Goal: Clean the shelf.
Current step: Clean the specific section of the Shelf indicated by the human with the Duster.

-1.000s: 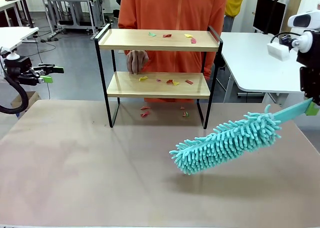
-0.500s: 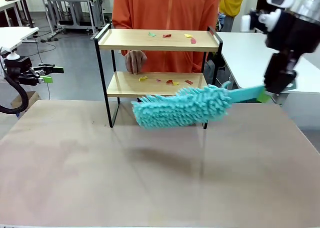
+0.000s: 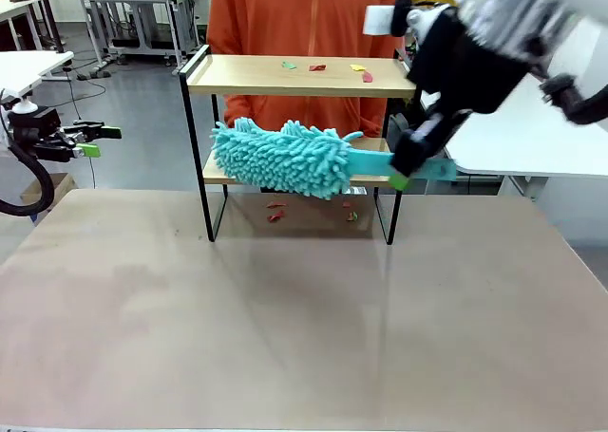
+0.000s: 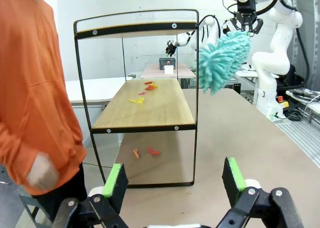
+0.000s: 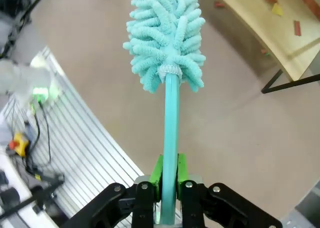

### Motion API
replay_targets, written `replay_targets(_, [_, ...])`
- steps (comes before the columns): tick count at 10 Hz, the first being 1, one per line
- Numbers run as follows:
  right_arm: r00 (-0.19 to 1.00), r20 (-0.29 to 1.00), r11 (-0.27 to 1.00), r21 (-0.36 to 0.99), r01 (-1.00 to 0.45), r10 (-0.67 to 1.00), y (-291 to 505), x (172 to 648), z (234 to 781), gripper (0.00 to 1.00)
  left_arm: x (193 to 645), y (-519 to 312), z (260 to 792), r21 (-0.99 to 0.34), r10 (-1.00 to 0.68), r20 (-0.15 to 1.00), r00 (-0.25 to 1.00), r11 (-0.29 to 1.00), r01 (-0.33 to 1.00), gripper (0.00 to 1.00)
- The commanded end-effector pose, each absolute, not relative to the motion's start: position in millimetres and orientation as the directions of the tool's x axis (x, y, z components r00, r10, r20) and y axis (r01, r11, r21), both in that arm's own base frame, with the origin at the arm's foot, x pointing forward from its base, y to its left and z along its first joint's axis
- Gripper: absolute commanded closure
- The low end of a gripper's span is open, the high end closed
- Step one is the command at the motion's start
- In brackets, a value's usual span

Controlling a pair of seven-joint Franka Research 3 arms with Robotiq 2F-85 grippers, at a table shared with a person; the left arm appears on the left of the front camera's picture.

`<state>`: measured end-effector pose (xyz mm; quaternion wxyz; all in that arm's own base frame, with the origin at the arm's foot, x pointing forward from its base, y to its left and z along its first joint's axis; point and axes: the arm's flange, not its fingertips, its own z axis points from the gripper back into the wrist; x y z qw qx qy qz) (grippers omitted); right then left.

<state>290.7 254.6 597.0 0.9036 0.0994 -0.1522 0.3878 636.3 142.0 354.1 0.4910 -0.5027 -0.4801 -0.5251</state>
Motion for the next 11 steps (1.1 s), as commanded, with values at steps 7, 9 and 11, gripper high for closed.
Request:
replay_targets(7, [0.724, 0.394, 0.766, 0.073, -0.638, 0.566, 280.2, 293.1, 582.5, 0.87, 634.9, 141.2, 356.5, 0.011, -0.036, 0.999, -0.013, -0.062, 0.998, 0.0])
replay_targets(9, [0.782, 0.419, 0.841, 0.074, -0.535, 0.461, 312.8, 295.8, 579.1, 0.87, 634.9, 141.2, 356.5, 0.011, -0.036, 0.999, -0.013, -0.062, 0.998, 0.0])
replay_targets(11, [0.859, 0.436, 0.929, 0.119, -0.35, 0.267, 358.4, 299.3, 578.2, 0.87, 634.9, 141.2, 356.5, 0.011, -0.036, 0.999, -0.013, -0.062, 0.998, 0.0])
